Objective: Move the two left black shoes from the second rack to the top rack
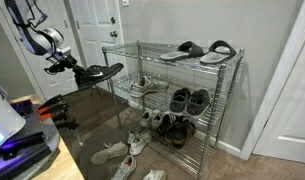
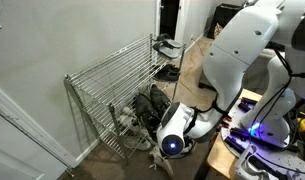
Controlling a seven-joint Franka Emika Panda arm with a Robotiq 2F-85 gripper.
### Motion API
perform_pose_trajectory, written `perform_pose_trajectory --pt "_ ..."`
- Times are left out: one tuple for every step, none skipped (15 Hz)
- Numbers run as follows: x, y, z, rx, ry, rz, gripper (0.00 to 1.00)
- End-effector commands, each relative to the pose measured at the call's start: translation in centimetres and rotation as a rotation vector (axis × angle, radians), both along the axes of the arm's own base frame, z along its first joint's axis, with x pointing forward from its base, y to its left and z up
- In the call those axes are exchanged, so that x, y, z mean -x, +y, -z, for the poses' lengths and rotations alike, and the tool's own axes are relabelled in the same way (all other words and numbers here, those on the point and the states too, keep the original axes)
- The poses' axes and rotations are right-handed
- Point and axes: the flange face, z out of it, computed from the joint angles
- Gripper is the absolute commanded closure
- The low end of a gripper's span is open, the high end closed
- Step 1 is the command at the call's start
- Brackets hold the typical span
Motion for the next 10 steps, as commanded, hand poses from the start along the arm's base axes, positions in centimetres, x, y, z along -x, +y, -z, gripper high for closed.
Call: perform_pose_trajectory --pt "2.6 -1.6 -4.6 0.007 0.06 0.016 0.94" --pt "3.1 -1.7 -5.2 0.011 0.07 0.028 0.94" --pt "3.8 -1.8 -6.4 0.027 0.077 0.051 0.94" --pt "4.3 -1.9 -7.1 0.036 0.083 0.067 0.94" --pt "5.0 -1.9 -8.5 0.048 0.096 0.078 0.94" --pt "5.5 -1.8 -9.5 0.056 0.108 0.086 0.94" --pt "6.1 -1.7 -10.9 0.066 0.113 0.099 0.94" --pt "6.5 -1.6 -12.0 0.074 0.116 0.112 0.94" --pt "6.9 -1.4 -13.4 0.085 0.109 0.124 0.94" --pt "7.1 -1.2 -14.5 0.091 0.1 0.137 0.94"
